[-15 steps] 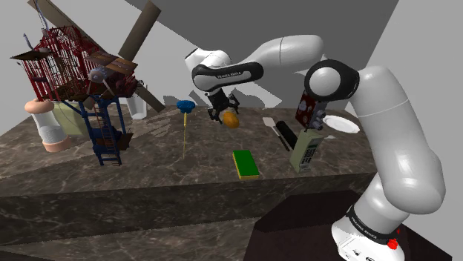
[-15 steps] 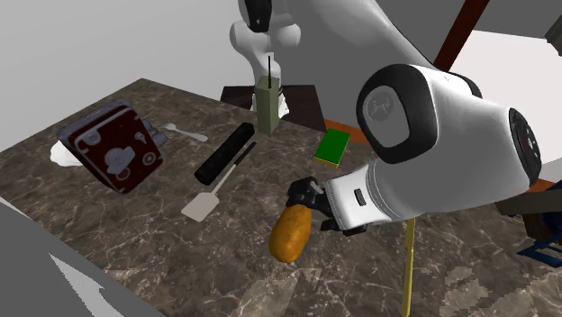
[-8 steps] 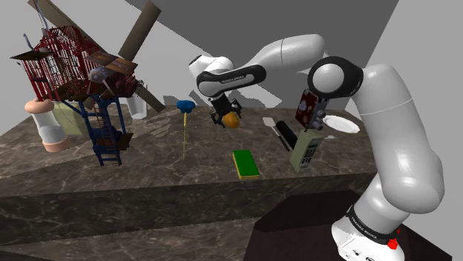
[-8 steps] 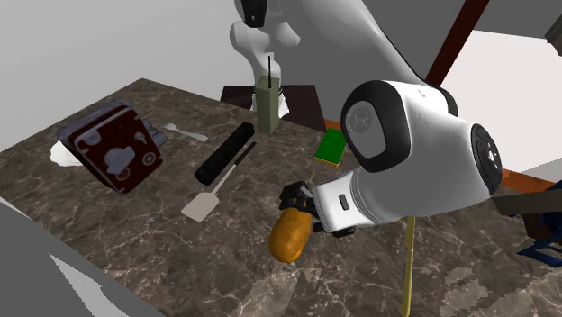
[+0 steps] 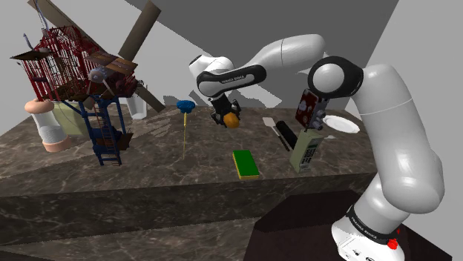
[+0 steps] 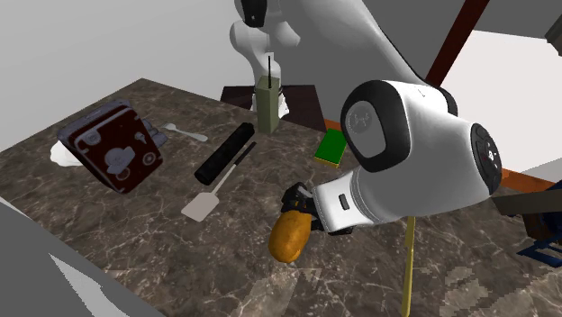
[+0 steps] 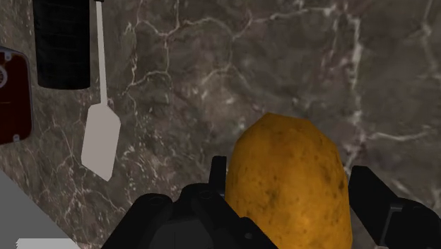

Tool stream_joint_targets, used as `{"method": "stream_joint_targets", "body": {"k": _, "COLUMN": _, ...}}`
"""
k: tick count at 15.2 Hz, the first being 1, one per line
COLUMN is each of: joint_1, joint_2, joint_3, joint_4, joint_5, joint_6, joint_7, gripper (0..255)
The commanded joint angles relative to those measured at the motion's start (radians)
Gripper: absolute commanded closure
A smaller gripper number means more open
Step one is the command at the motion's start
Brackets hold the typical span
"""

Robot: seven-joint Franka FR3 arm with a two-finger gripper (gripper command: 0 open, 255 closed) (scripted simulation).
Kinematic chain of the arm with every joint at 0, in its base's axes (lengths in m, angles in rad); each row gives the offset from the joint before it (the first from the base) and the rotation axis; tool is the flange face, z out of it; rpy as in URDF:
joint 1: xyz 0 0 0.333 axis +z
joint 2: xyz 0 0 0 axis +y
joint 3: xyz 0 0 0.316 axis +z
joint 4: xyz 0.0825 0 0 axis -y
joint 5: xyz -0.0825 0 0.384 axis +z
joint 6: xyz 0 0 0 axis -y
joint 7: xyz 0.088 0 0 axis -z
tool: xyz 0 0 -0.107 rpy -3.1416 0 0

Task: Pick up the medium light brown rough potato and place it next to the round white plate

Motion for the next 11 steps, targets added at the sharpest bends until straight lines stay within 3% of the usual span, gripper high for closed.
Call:
{"method": "stream_joint_targets", "body": {"k": 1, "joint_1": 0.0, "joint_2": 0.001, "joint_3": 0.0, "joint_4": 0.0, "joint_5": 0.0, "joint_6": 0.001, "joint_7": 0.0, "gripper": 255}}
{"method": "stream_joint_targets", "body": {"k": 11, "joint_1": 0.002, "joint_2": -0.017, "joint_3": 0.001, "joint_4": 0.023, "joint_5": 0.003, "joint_6": -0.037, "joint_7": -0.016, "gripper": 255}}
